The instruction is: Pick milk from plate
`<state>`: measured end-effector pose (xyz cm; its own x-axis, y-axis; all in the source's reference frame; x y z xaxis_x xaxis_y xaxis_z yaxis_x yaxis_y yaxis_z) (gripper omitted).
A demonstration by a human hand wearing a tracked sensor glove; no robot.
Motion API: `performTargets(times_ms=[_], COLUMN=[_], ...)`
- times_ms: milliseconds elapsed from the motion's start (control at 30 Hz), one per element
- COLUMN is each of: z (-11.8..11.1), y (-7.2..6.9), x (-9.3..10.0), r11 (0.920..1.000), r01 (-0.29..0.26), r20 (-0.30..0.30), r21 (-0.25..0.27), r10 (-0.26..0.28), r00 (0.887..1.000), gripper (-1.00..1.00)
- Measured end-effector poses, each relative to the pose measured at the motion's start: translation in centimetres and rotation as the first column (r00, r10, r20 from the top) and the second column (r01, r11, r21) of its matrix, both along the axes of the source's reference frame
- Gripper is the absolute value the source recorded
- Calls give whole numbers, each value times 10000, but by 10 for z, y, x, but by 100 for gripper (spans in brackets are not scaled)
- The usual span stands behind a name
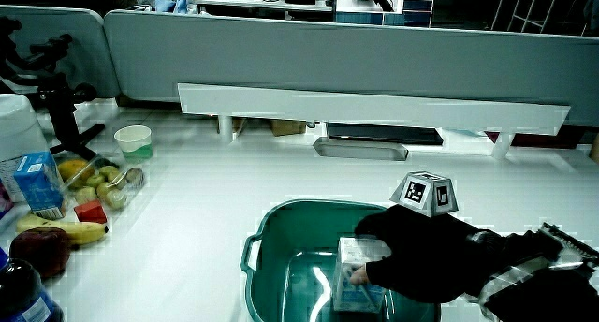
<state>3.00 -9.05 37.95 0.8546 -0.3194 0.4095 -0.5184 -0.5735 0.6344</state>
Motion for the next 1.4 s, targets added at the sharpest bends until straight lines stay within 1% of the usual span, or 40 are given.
performTargets(times_ms=[100,200,233,267,333,400,433,500,533,567,600,633,667,700,733,767,833,967,1000,1133,1233,1300,1333,1367,1400], z=[1,0,0,-2,-2,-2,-2,-3,-2,-3,-4,-4,-2,-4,-4,-3,-6,-5,-7,-7,-6,-9,-10,-12,-12], y=[0,0,-1,-1,-1,-1,-1,-1,-2,-2,-2,-2,-2,-1,-1,-1,0,1,2,3,4,5,6,7,8], x=[1,0,0,0,0,0,-1,-1,-1,-1,-1,-1,-2,-2,-2,-2,-2,-3,-4,-4,-5,-5,-6,-6,-6], r11=[9994,9994,9991,9990,9982,9980,9979,9978,9977,9984,9976,9962,9965,9963,9952,9936,9927,9908,9890,9874,9874,9843,9848,9828,9820], r01=[-125,-146,-180,-160,-220,-280,-277,-179,-217,-210,-243,-213,-110,-171,-104,-28,-12,67,120,132,258,348,383,428,488], r20=[140,343,333,479,567,701,646,645,621,762,846,752,707,873,884,705,938,1004,941,981,992,919,908,982,904], r21=[329,298,385,422,554,561,584,632,637,532,641,840,825,838,973,1133,1209,1349,1476,1575,1562,1733,1692,1797,1826], r10=[120,136,167,140,188,241,239,138,177,169,188,150,51,97,18,-52,-102,-204,-261,-290,-416,-514,-542,-612,-662], r00=[9998,9993,9993,9988,9982,9973,9976,9978,9979,9969,9962,9971,9975,9961,9961,9975,9955,9947,9952,9948,9942,9944,9944,9933,9937], gripper=[16,24,27,30,35,41,43,49,51,54,57,59,62,65,68,70,76,86,89,100,100,100,100,100,100])
